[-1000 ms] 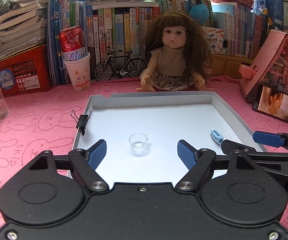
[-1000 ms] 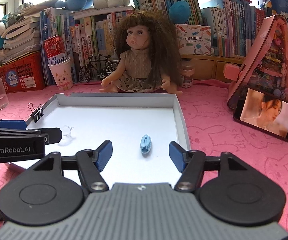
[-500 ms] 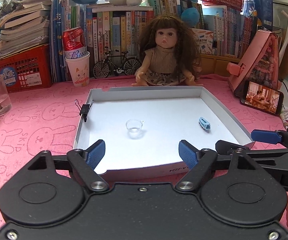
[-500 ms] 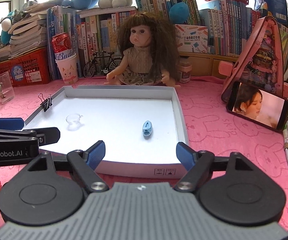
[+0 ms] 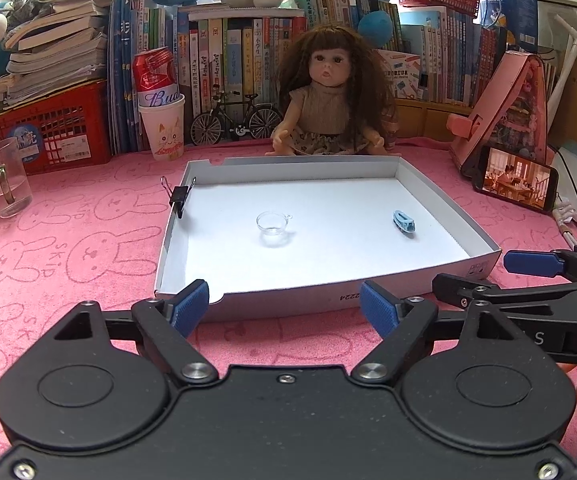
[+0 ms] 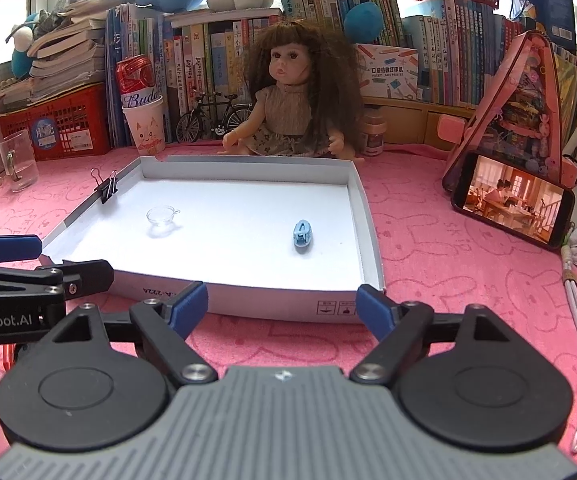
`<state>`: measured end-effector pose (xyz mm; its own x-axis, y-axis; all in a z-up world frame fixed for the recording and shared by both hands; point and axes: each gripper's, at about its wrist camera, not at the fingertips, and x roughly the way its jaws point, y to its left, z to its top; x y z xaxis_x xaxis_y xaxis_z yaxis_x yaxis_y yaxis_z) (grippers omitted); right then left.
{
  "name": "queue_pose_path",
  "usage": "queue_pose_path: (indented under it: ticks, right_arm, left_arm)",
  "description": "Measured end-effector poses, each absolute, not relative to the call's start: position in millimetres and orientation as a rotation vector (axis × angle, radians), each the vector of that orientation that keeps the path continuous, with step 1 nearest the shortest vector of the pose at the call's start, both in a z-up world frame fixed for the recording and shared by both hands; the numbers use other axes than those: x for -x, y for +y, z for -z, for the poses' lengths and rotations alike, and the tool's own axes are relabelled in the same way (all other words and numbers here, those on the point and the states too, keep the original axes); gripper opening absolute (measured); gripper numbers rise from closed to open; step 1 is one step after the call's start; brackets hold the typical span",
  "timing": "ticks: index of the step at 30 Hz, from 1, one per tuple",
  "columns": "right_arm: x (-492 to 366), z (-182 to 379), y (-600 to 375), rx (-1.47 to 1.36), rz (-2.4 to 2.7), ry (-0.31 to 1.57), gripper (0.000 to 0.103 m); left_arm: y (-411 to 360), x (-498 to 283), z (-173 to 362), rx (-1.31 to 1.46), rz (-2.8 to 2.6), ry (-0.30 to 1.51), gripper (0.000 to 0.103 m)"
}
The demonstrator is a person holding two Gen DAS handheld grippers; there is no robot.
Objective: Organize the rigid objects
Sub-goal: 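Move both tools back toward the objects on the pink cloth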
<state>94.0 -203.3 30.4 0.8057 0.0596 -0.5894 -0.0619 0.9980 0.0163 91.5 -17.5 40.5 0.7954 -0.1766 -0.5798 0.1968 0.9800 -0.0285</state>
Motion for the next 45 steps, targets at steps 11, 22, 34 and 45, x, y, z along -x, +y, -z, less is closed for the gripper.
queue_pose_path:
  ticks: [11,22,34,45]
  right_arm:
    - [-78.9,-18.9,-205.2,0.006,-0.063,0.665,0.089]
    - [-67.7,-11.2,-208.2,0.008,-0.053,0.696,0.09]
    - [-57.1,-6.8,-216.2,0.008,-0.036,0.699,0.09]
    - [-39.4,-4.9,-232.1,0.017,-0.062,0.637,0.09]
  left_arm:
    - [-8.4,-76.3,-29.2,-0.038,0.19,0.643,0.082]
    - [5.5,-65.5,-22.5,-0.051,0.169,0.66,0.082]
    - [12.9,-51.1,-23.5,-0.053,0.177,0.645,0.082]
    - [23.4,-31.9,-22.8,-0.057,0.21,0.617,0.08]
